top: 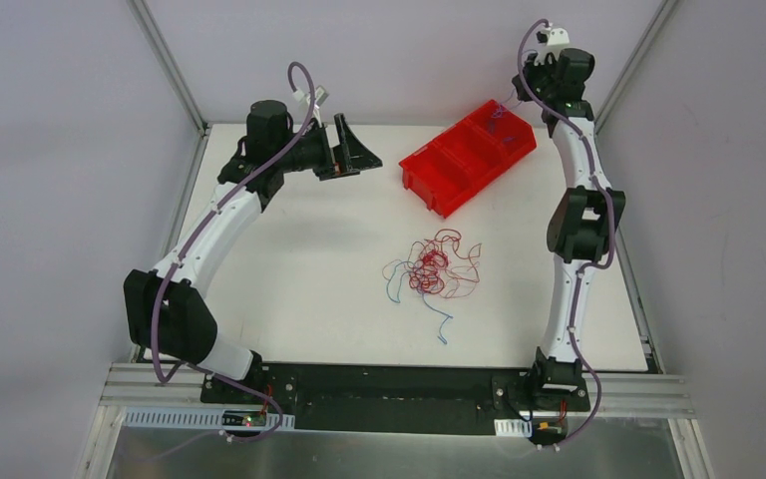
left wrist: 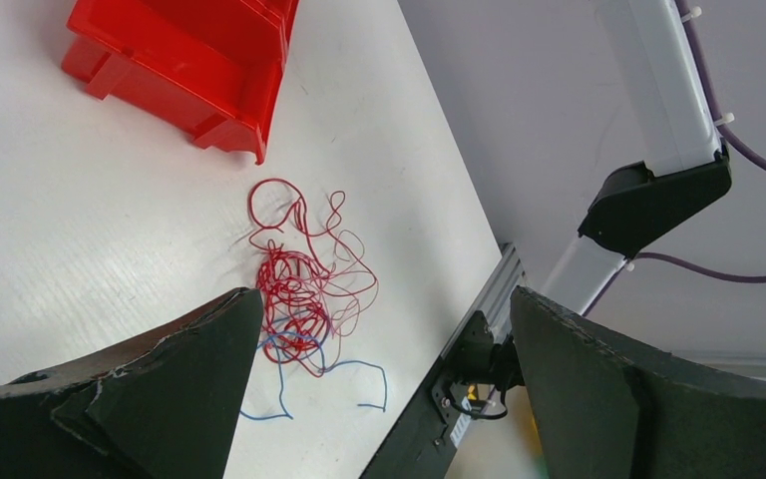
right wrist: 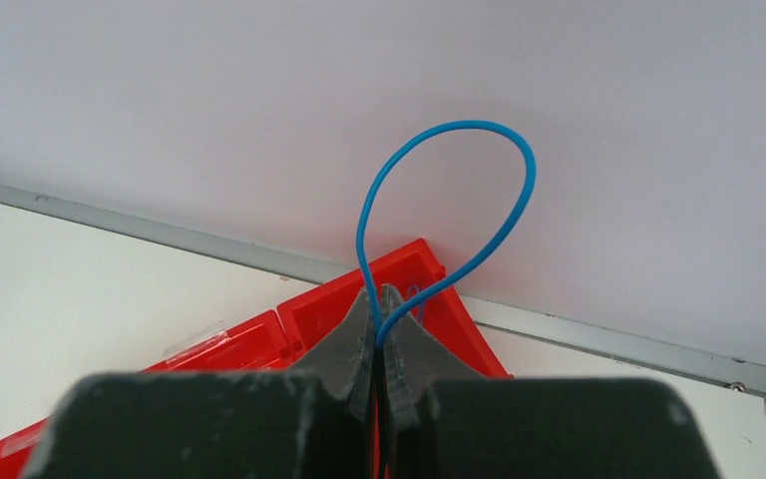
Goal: Untangle the cables
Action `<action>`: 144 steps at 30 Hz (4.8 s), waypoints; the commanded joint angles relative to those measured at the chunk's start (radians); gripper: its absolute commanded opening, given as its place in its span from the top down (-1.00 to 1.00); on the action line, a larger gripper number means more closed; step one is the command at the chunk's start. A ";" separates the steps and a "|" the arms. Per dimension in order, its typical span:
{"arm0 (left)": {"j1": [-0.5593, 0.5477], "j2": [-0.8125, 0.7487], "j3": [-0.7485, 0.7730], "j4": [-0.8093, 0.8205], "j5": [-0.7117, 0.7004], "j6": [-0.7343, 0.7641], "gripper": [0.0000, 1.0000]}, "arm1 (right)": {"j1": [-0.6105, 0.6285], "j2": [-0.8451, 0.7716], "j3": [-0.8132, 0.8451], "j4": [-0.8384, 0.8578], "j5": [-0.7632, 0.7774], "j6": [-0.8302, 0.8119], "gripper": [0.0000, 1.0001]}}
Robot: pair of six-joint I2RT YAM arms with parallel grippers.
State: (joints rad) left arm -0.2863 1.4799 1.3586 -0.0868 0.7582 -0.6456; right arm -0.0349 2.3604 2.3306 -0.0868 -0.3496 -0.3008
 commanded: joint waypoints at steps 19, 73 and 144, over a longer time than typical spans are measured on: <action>0.021 0.057 0.003 0.046 0.028 -0.026 -0.98 | 0.035 0.255 0.034 0.300 0.228 -0.118 1.00; -0.301 0.327 -0.222 -0.033 0.058 0.574 -0.15 | 0.338 -0.630 -1.151 -0.557 -0.363 0.256 0.45; 0.176 -0.006 0.624 0.250 0.261 -0.219 1.00 | 0.629 -0.779 -0.991 -0.221 -0.292 0.008 -0.21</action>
State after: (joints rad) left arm -0.1104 1.5162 1.9804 0.1234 1.0370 -0.8715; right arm 0.5674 1.5627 1.3415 -0.4217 -0.6838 -0.3183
